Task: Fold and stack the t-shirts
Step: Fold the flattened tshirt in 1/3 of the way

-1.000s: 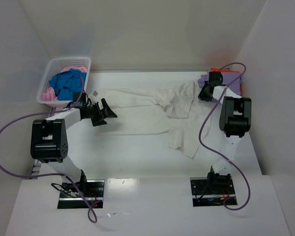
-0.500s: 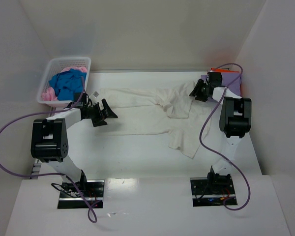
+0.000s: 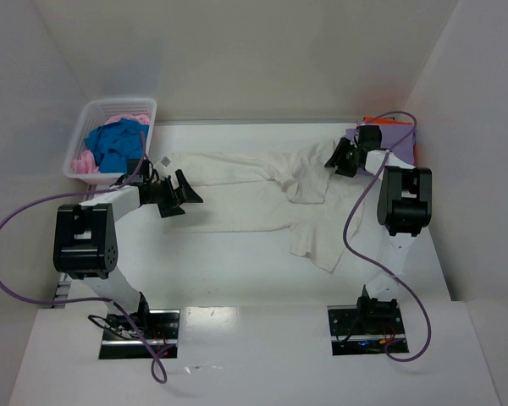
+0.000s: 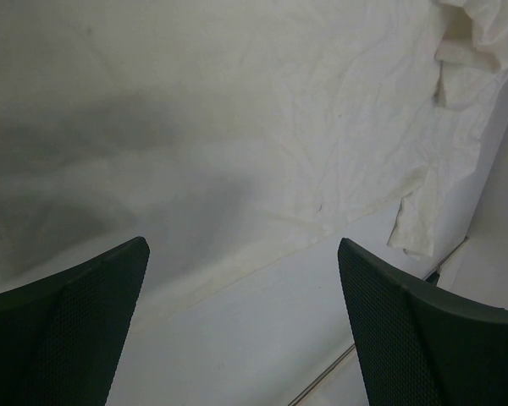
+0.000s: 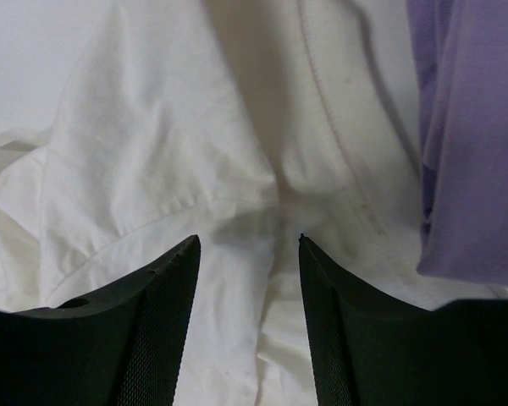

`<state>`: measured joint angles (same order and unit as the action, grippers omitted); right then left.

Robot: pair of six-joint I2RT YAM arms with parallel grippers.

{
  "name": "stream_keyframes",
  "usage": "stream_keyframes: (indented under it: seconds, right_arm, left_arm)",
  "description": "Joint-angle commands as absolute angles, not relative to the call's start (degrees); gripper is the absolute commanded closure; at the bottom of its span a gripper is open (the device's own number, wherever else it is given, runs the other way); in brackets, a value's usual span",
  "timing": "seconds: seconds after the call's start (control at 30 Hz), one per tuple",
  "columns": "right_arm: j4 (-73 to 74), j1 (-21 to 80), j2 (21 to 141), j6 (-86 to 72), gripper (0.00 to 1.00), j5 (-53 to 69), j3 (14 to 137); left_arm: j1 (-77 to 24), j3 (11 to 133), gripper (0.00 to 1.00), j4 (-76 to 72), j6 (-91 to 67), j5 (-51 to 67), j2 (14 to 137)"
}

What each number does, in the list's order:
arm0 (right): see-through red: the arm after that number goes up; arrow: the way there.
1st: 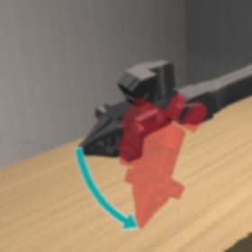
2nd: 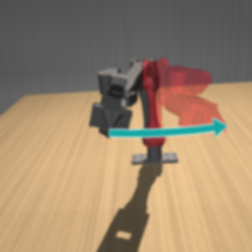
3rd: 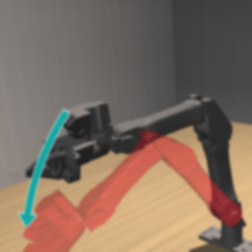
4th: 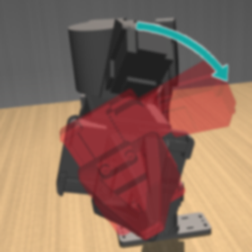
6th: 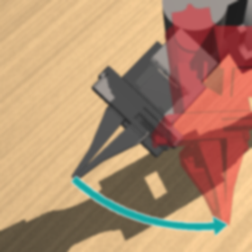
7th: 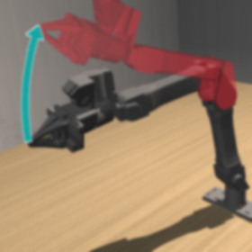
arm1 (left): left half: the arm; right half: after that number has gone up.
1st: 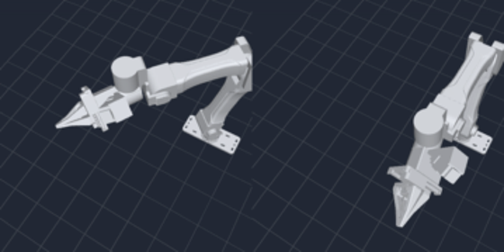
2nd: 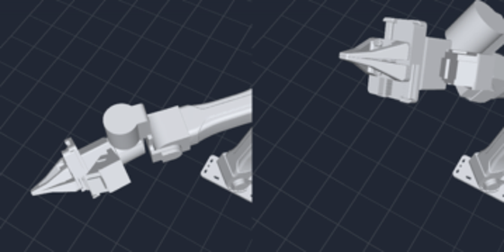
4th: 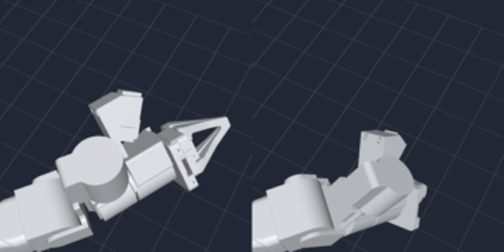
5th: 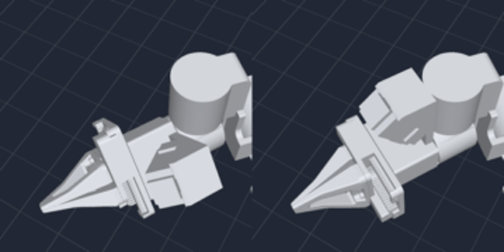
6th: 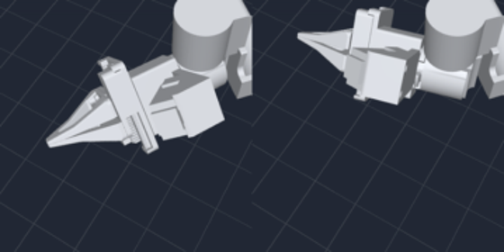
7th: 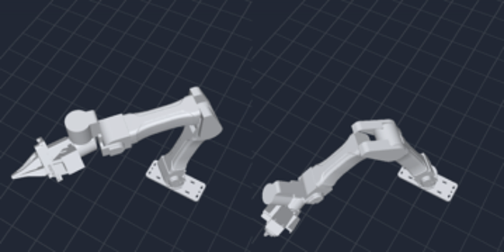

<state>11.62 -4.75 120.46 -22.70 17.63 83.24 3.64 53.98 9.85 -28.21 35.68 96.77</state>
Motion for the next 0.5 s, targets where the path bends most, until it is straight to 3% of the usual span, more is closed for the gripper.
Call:
stream_keyframes:
  seconds: [0.0,0.17,0.47]
  right_arm:
    - [12.65,-4.39,120.85,-21.8,0.43,13.72,83.58]
    - [11.51,-4.39,120.23,-21.8,0.43,15.28,82.36]
    - [9.67,-4.39,121.99,-23.03,0.73,17.23,82.35]
  left_arm:
    - [3.43,55.99,0.0,9.32,-26.19,36.12,97.21]
    - [3.43,55.99,0.0,8.79,-26.19,36.12,97.21]
    - [2.38,55.99,0.0,8.79,-26.19,32.52,95.1]
